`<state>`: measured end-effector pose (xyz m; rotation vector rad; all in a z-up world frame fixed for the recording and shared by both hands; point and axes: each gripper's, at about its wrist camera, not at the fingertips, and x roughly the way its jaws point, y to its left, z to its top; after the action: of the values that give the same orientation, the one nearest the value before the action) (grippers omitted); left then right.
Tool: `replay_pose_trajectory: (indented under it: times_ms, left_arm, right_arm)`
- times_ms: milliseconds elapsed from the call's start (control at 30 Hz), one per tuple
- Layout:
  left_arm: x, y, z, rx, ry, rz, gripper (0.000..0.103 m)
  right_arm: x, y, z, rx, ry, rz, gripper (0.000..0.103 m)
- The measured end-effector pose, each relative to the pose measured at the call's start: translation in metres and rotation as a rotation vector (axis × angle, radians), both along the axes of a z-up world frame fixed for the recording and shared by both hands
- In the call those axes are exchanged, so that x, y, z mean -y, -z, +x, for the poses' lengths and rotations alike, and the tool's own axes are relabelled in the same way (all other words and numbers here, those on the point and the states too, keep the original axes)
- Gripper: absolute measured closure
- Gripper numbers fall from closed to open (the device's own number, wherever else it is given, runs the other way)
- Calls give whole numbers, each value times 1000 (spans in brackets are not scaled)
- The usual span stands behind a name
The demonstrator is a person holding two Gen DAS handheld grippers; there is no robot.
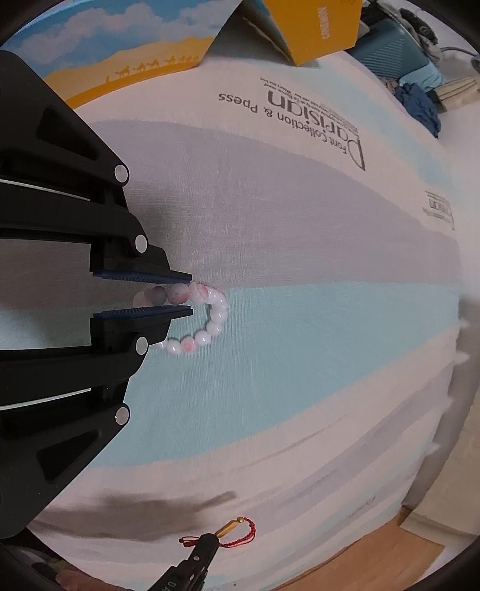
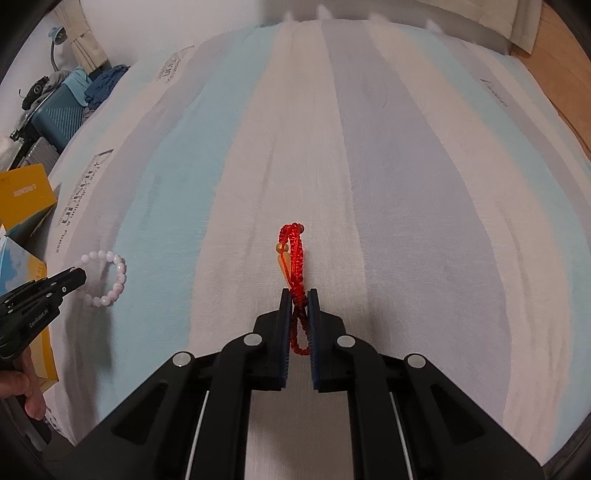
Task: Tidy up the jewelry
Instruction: 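Lift and carry the white bead and red cord bracelets into the box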
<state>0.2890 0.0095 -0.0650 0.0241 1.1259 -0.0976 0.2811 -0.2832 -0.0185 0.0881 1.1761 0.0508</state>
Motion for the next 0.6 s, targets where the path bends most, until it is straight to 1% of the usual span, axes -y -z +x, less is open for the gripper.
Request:
replay_pose_trajectory:
  times_ms: [167,300,600]
  left_arm:
    - [2,-14,-6,16,2,-1,93]
    - [3,-25,-15,25,2,-18,93]
    - [5,-54,-47,57,1,-23,92]
  right_arm:
    - [6,-15,-8,18,3,5,95]
    - [8,-26,-19,34,4,7,95]
    - [3,-51,-45,66,-2,16,95]
